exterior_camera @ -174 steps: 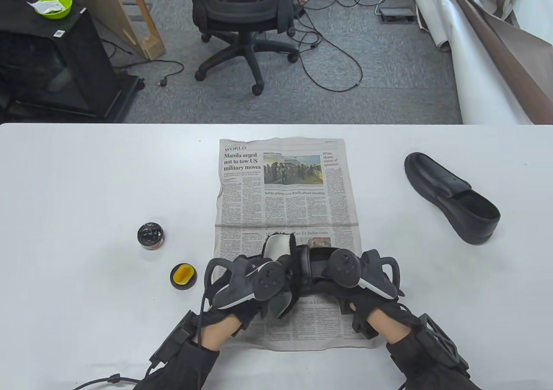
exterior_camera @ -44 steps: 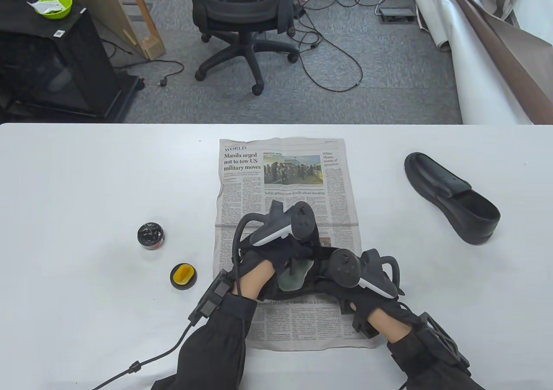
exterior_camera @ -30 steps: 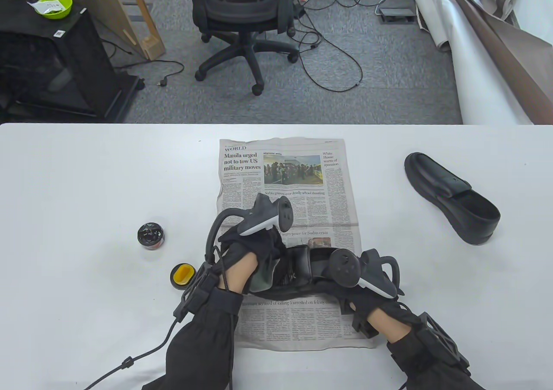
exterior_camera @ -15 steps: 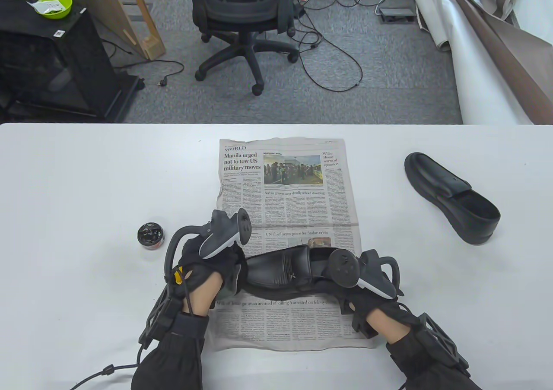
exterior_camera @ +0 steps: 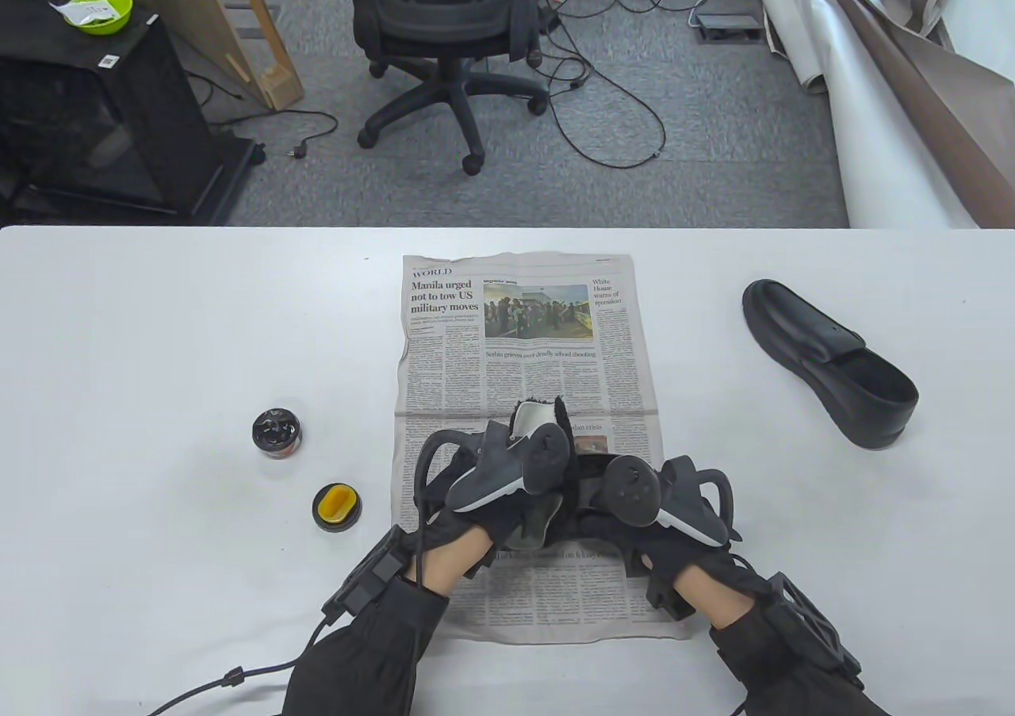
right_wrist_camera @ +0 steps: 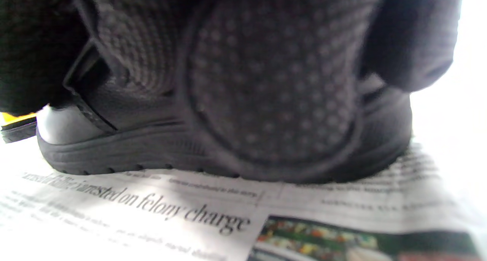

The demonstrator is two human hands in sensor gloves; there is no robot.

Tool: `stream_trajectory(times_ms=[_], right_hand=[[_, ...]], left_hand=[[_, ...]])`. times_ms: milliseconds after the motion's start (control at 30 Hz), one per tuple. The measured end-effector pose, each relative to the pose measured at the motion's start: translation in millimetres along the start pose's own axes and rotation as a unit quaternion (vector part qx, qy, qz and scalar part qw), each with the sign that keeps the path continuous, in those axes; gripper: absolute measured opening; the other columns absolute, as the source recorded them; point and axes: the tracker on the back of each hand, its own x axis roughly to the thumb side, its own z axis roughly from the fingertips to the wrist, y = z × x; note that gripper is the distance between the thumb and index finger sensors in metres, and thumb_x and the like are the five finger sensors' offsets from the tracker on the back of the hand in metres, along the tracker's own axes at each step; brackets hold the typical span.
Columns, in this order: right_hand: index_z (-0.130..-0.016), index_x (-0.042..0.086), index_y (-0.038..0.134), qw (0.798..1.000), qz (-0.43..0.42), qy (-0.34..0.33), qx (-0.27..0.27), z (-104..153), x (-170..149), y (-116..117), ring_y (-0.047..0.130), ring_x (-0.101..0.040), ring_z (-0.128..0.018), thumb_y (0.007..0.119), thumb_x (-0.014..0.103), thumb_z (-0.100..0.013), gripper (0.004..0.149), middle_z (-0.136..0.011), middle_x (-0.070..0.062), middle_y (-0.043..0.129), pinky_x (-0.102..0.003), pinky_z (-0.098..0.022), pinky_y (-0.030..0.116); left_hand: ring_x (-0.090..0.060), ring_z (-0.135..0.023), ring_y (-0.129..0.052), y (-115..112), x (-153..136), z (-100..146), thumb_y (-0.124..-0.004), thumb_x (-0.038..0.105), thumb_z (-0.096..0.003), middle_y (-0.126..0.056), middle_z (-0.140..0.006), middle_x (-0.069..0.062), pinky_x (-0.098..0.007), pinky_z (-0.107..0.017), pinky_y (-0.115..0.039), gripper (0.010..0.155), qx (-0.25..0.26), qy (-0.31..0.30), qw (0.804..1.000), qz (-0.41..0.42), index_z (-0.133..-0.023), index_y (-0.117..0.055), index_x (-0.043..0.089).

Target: Dip and apply built-in sponge shoe polish on shoes

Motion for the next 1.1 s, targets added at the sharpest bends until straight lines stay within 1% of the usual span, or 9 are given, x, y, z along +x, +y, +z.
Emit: stream_trajectory(times_ms=[200, 367, 500, 600, 700, 800, 900, 967, 1100], right_hand=[[-0.064, 0.026, 0.099, 1.0, 0.001, 0.003, -0.002, 0.0, 0.0, 0.2, 0.107, 0.0, -0.01, 0.086, 0.055, -0.031, 0.046, -0.055, 0.002, 0.098, -0.033, -0.032, 0.092], [-0.064, 0.026, 0.099, 1.0, 0.001, 0.006, -0.002, 0.1, 0.2, 0.3, 0.107, -0.001, -0.01, 0.086, 0.055, -0.031, 0.046, -0.055, 0.002, 0.098, -0.033, -0.032, 0.092], [-0.064, 0.026, 0.099, 1.0, 0.001, 0.008, -0.002, 0.1, 0.3, 0.4, 0.107, -0.001, -0.01, 0.086, 0.055, -0.031, 0.046, -0.055, 0.002, 0.098, -0.033, -0.032, 0.092], [-0.064, 0.026, 0.099, 1.0, 0.001, 0.007, -0.002, -0.1, 0.3, 0.4, 0.107, 0.0, -0.01, 0.086, 0.055, -0.031, 0.046, -0.055, 0.002, 0.098, -0.033, -0.032, 0.092], [-0.064, 0.026, 0.099, 1.0, 0.0, 0.005, -0.001, -0.4, 0.2, 0.4, 0.107, 0.0, -0.01, 0.086, 0.055, -0.031, 0.046, -0.055, 0.002, 0.098, -0.033, -0.032, 0.092], [-0.064, 0.026, 0.099, 1.0, -0.001, 0.003, 0.0, -0.7, -0.1, 0.4, 0.107, 0.0, -0.01, 0.086, 0.056, -0.031, 0.046, -0.055, 0.002, 0.098, -0.033, -0.032, 0.092], [-0.064, 0.026, 0.099, 1.0, -0.001, 0.002, 0.0, -0.9, -0.1, 0.5, 0.107, -0.001, -0.01, 0.086, 0.055, -0.031, 0.046, -0.055, 0.002, 0.098, -0.033, -0.032, 0.092], [-0.064, 0.026, 0.099, 1.0, -0.001, 0.001, 0.0, -1.0, 0.0, 0.5, 0.107, -0.001, -0.01, 0.086, 0.055, -0.031, 0.046, -0.055, 0.002, 0.098, -0.033, -0.032, 0.092], [-0.064, 0.026, 0.099, 1.0, 0.0, 0.002, 0.0, -0.9, 0.1, 0.5, 0.107, 0.0, -0.01, 0.087, 0.055, -0.031, 0.046, -0.055, 0.002, 0.098, -0.033, -0.032, 0.092]], left_hand=[[-0.006, -0.014, -0.1, -6.6, -21.6, 2.8, -0.088, 0.048, -0.0415, -0.104, -0.048, 0.006, -0.042, -0.05, -0.089, 0.051, -0.041, 0.038, 0.998, -0.008, -0.089, -0.081, 0.029], [-0.006, -0.014, -0.1, -8.8, -44.8, 12.3, -0.088, 0.048, -0.0416, -0.104, -0.048, 0.006, -0.041, -0.05, -0.089, 0.051, -0.077, 0.079, 0.992, -0.063, -0.089, -0.082, 0.029], [-0.006, -0.014, -0.1, -7.8, -54.2, 20.3, -0.088, 0.048, -0.0417, -0.104, -0.049, 0.006, -0.041, -0.05, -0.089, 0.051, -0.076, 0.088, 0.99, -0.074, -0.089, -0.082, 0.029], [-0.005, -0.013, -0.1, -4.3, -49.1, 27.1, -0.09, 0.048, -0.0406, -0.104, -0.047, 0.007, -0.04, -0.049, -0.09, 0.051, -0.017, 0.061, 0.996, -0.065, -0.088, -0.083, 0.029], [-0.005, -0.013, -0.1, 0.4, -31.8, 32.8, -0.091, 0.048, -0.0396, -0.104, -0.047, 0.007, -0.04, -0.049, -0.09, 0.052, 0.026, 0.004, 1.0, 0.01, -0.088, -0.083, 0.03], [-0.005, -0.012, -0.1, -0.9, -9.8, 35.4, -0.091, 0.048, -0.0391, -0.105, -0.046, 0.007, -0.04, -0.048, -0.091, 0.054, 0.033, -0.021, 0.996, 0.075, -0.089, -0.082, 0.028], [-0.005, -0.012, -0.1, -6.9, 4.3, 36.5, -0.091, 0.048, -0.0384, -0.106, -0.046, 0.006, -0.04, -0.048, -0.091, 0.057, 0.039, -0.021, 0.997, 0.056, -0.09, -0.08, 0.025], [-0.004, -0.012, -0.101, -12.9, 4.3, 35.0, -0.091, 0.048, -0.0386, -0.107, -0.048, 0.007, -0.04, -0.048, -0.092, 0.06, 0.011, -0.03, 0.998, 0.051, -0.091, -0.076, 0.023], [-0.006, -0.01, -0.101, -16.7, -3.2, 34.6, -0.094, 0.046, -0.0376, -0.108, -0.046, 0.005, -0.041, -0.047, -0.092, 0.059, 0.003, -0.017, 0.998, 0.061, -0.089, -0.078, 0.022]])
